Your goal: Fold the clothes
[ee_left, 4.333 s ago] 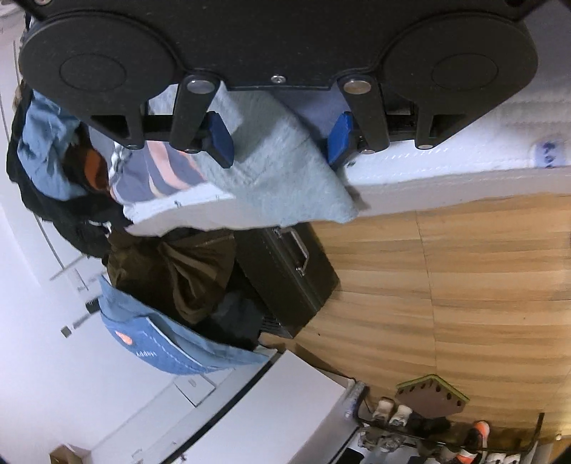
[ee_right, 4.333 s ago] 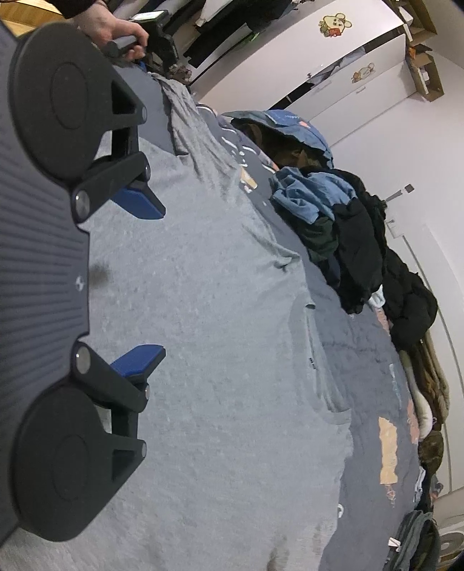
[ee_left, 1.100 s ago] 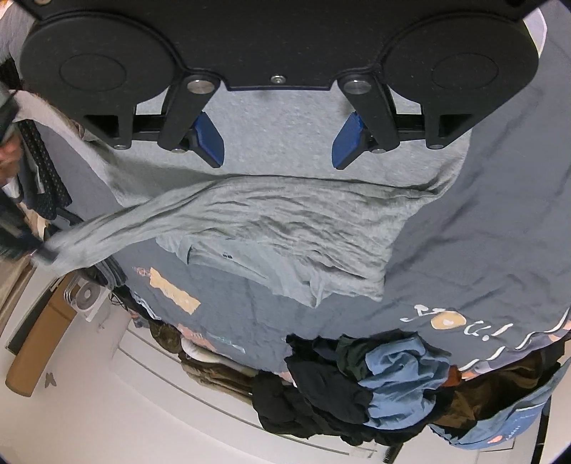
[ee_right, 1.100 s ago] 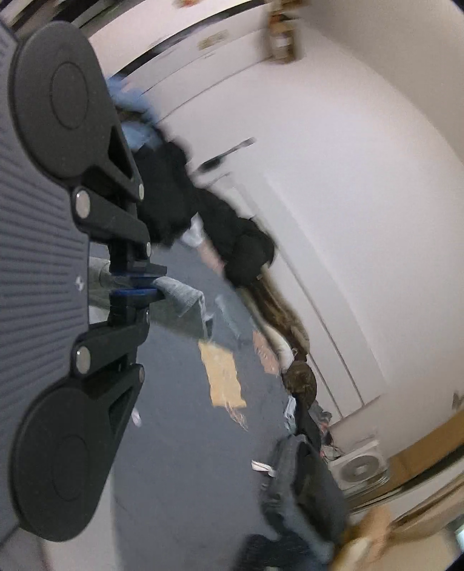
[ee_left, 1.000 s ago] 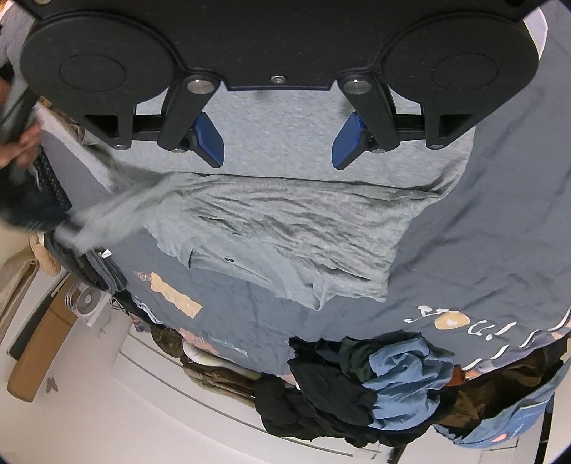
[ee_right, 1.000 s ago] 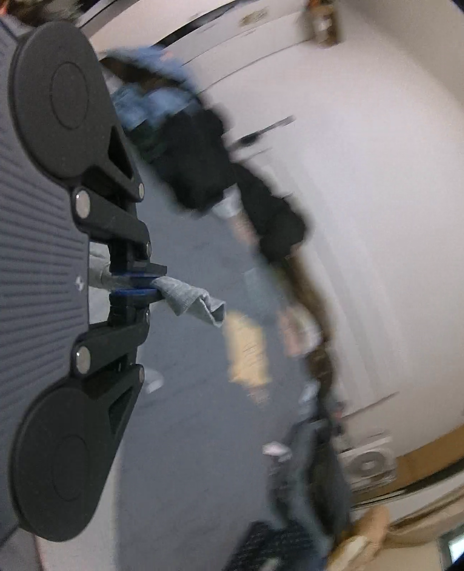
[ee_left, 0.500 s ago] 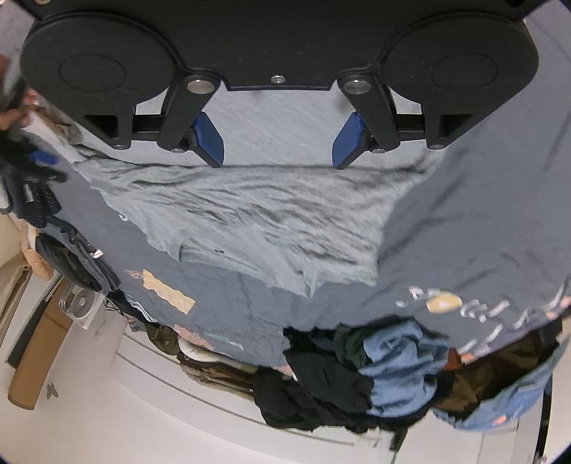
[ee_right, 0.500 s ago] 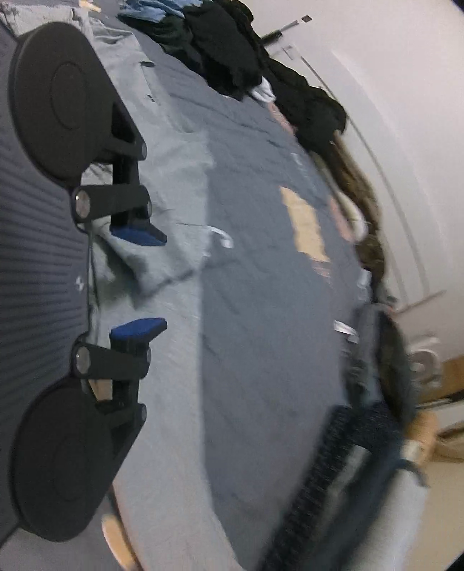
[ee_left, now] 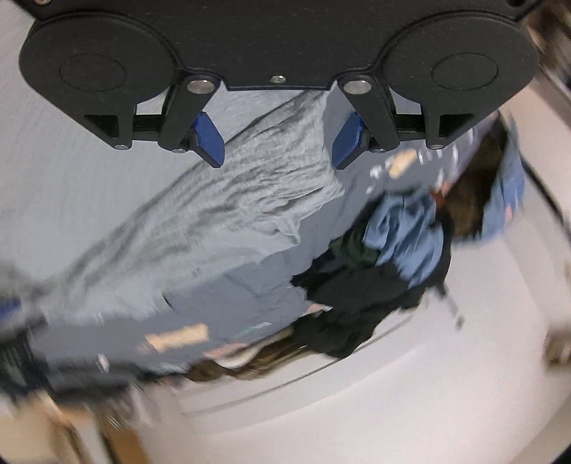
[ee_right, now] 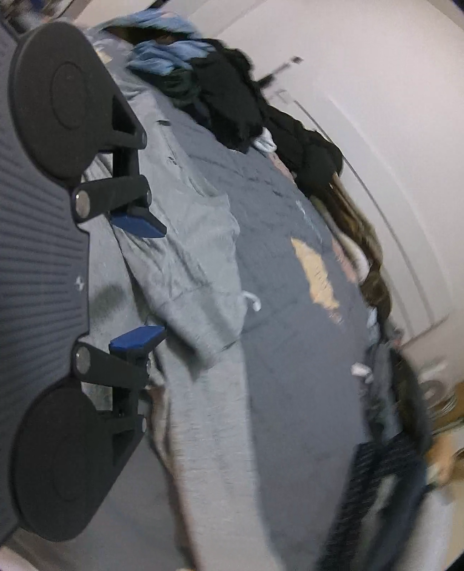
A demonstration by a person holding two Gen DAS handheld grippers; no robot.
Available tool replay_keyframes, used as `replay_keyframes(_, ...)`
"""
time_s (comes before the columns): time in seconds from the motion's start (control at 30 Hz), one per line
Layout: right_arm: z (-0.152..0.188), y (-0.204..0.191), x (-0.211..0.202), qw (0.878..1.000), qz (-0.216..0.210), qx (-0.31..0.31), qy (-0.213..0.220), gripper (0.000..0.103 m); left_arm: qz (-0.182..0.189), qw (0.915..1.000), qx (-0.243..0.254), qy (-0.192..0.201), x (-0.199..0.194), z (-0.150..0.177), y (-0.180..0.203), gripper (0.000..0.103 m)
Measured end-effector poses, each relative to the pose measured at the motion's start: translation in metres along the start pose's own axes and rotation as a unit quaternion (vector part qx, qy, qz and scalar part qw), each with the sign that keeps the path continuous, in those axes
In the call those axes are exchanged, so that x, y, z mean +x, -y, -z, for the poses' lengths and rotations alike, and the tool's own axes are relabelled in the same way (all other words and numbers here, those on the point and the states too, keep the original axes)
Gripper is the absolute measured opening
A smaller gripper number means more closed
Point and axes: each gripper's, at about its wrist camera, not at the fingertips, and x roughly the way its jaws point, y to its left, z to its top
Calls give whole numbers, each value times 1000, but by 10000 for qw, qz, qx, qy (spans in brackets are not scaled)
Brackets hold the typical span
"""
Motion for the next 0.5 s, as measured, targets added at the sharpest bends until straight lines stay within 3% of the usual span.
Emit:
replay_keyframes(0.1, 1, 11, 11, 9983, -192, 530, -173, 54, -202, 9962, 843, -65, 15, 12, 22, 57)
replay_keyframes(0.23, 6, 9, 17, 9983, -226, 470, -267, 54, -448, 9831, 1763, -188, 40, 27, 37, 50)
replay_keyframes(0.43, 10, 10, 26, 9975, -249, 535, -387, 54, -612, 9785, 1964, -165, 61, 30, 41, 41)
replay_keyframes(0.5, 10, 12, 28, 9970, -245, 626, -394, 54, -624, 9768, 2040, -192, 64, 32, 42, 17)
